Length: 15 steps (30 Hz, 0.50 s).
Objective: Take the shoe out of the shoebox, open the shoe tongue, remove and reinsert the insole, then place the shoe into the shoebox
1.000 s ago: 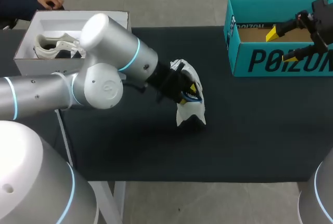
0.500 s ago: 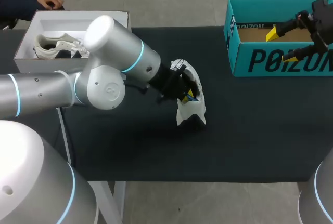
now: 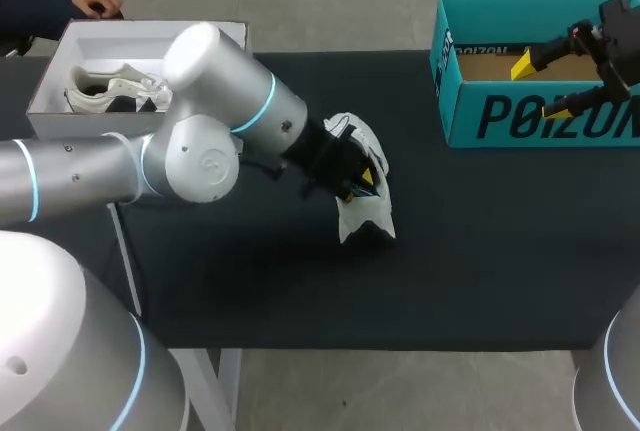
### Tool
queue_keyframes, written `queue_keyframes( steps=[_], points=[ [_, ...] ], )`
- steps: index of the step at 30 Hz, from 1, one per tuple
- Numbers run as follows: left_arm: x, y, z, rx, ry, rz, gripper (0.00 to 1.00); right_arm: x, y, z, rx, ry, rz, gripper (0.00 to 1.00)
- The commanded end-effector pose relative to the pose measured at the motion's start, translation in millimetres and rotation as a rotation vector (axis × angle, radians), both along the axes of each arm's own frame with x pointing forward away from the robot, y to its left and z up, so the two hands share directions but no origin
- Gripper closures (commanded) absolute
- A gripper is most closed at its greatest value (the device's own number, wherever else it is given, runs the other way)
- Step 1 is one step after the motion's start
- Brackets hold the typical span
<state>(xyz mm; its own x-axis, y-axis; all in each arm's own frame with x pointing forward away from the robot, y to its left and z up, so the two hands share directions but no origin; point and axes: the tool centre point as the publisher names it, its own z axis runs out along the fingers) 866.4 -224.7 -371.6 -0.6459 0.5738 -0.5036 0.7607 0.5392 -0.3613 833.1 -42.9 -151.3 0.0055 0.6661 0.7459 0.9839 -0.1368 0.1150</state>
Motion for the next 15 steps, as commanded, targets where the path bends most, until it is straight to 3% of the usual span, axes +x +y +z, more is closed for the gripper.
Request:
queue_keyframes(
  steps=[1,6,7,9,10,11,15],
  points=[
    [-3.9,5,28,0.079,0.035,0.019,0.00,0.6,0,0,-0.003,0.003,0.000,0.00],
    [0.7,1,46,0.130,0.056,0.039,0.00,0.6,0,0,-0.003,0.003,0.000,0.00],
    [1.6,-1,49,0.134,0.051,0.039,0.07,0.6,0,0,-0.003,0.003,0.000,0.00],
    [2.8,-5,54,0.154,0.056,0.023,0.67,0.6,0,0,-0.003,0.003,0.000,0.00],
    [3.2,-6,55,0.170,0.059,0.017,0.91,0.6,0,0,-0.003,0.003,0.000,0.00],
    [3.5,-6,56,0.185,0.058,0.000,1.00,0.6,0,0,-0.003,0.003,0.000,0.00],
    [3.7,-8,54,0.329,0.096,-0.103,1.00,0.6,0,0,-0.003,0.003,0.000,0.00]
  ],
)
